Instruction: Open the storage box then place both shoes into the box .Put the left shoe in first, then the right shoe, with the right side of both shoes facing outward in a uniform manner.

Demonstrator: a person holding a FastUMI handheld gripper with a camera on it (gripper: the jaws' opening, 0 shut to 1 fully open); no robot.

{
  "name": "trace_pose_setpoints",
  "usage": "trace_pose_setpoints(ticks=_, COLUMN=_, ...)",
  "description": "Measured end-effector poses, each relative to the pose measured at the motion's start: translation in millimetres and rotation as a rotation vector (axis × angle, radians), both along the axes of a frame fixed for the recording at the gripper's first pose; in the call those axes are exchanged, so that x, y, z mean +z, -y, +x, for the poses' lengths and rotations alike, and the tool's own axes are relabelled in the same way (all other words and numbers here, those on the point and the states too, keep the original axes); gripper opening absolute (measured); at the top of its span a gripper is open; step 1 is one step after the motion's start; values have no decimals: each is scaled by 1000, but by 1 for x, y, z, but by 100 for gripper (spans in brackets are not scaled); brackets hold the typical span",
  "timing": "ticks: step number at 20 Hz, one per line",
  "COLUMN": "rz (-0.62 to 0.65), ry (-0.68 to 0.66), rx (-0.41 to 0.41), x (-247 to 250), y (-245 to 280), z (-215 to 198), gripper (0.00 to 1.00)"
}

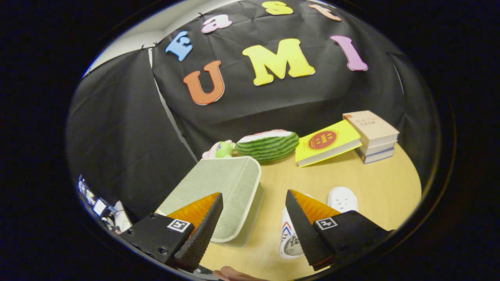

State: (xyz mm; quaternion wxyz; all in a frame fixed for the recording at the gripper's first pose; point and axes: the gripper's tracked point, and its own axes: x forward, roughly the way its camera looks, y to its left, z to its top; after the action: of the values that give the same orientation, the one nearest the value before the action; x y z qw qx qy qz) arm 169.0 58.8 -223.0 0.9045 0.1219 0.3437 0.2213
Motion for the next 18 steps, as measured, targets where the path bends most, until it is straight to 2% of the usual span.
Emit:
trace_pose_setpoints(ticks=3, rz=164, ry=-131, rx=80, x=-18, y=-9, z=21, gripper=100)
trace_pose_setpoints(ticks=6, rz=314, ry=-240, rx=222, x=-32, y=-29, z=29, gripper=97)
trace_pose_setpoints(ticks=7, rz=342, ry=-277, rx=241, x=-39, y=-31, z=33, gripper=95)
trace_pose_setpoints(ticks=9, rz=396, ry=-329, rx=269, x=-55, y=-31, z=47, gripper=92)
trace_pose_setpoints(ticks=12, rz=579, ry=-487, rx=324, x=-69, y=-39, z=52, gripper=91)
trace_pose_setpoints(ticks=15, rz=758, ry=-670, rx=338, x=-73, y=-43, z=48, gripper=88)
trace_pose_setpoints(ticks=18, rz=868, ry=-725, rx=331, x=-68, y=-44, z=55, gripper=81)
